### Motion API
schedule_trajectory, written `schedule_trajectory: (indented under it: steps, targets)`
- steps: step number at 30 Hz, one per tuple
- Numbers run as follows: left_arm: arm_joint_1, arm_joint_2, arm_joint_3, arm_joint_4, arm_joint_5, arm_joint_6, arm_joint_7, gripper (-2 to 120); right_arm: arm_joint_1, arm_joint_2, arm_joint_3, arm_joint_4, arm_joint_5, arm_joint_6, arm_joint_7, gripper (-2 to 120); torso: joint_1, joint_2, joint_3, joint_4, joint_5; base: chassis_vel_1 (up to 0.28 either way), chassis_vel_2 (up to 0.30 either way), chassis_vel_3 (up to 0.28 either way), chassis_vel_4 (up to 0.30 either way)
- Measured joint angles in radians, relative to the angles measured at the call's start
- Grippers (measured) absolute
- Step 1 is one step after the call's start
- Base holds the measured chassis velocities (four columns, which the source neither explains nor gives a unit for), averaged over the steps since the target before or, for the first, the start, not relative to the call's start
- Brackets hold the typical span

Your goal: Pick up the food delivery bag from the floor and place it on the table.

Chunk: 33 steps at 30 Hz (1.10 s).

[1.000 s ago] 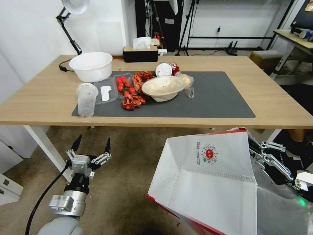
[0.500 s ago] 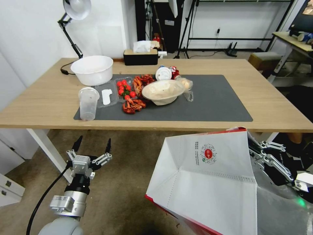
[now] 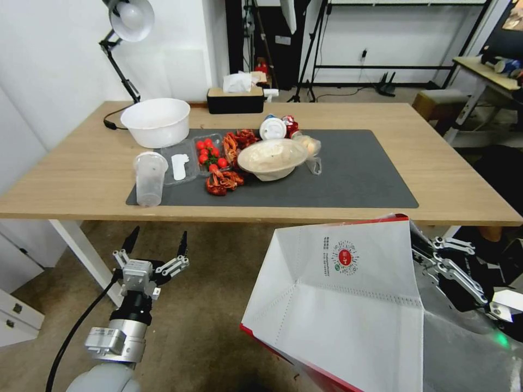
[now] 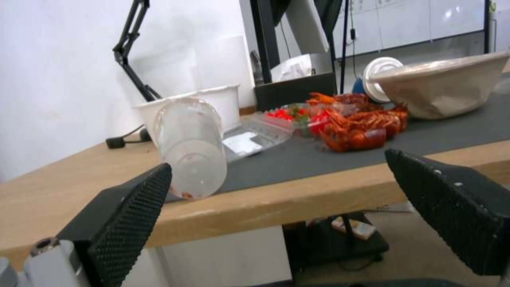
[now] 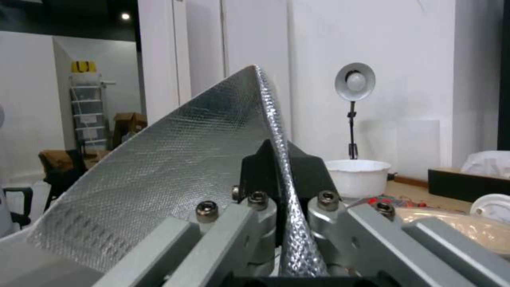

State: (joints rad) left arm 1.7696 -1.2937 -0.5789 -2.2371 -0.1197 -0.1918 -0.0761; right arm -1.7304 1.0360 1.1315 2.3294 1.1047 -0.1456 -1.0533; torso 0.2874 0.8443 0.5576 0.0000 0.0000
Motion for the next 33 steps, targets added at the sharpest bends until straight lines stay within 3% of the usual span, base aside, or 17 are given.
schedule_trajectory:
  steps: [20, 33]
  targets:
    - [-0.001, 0.003, -0.002, 0.004, -0.003, -0.004, 0.0, 100, 0.006, 0.002, -0.008, -0.008, -0.009, -0.001, 0.005, 0, 0.039, 0.091, 0.052, 0.0, 0.0, 0.0, 0.0, 0.0, 0.0]
    - [-0.002, 0.006, -0.001, 0.009, -0.029, -0.062, 0.031, 100, 0.009, 0.006, -0.015, -0.012, -0.014, 0.001, 0.001, 0, 0.058, 0.137, 0.079, 0.0, 0.0, 0.0, 0.0, 0.0, 0.0]
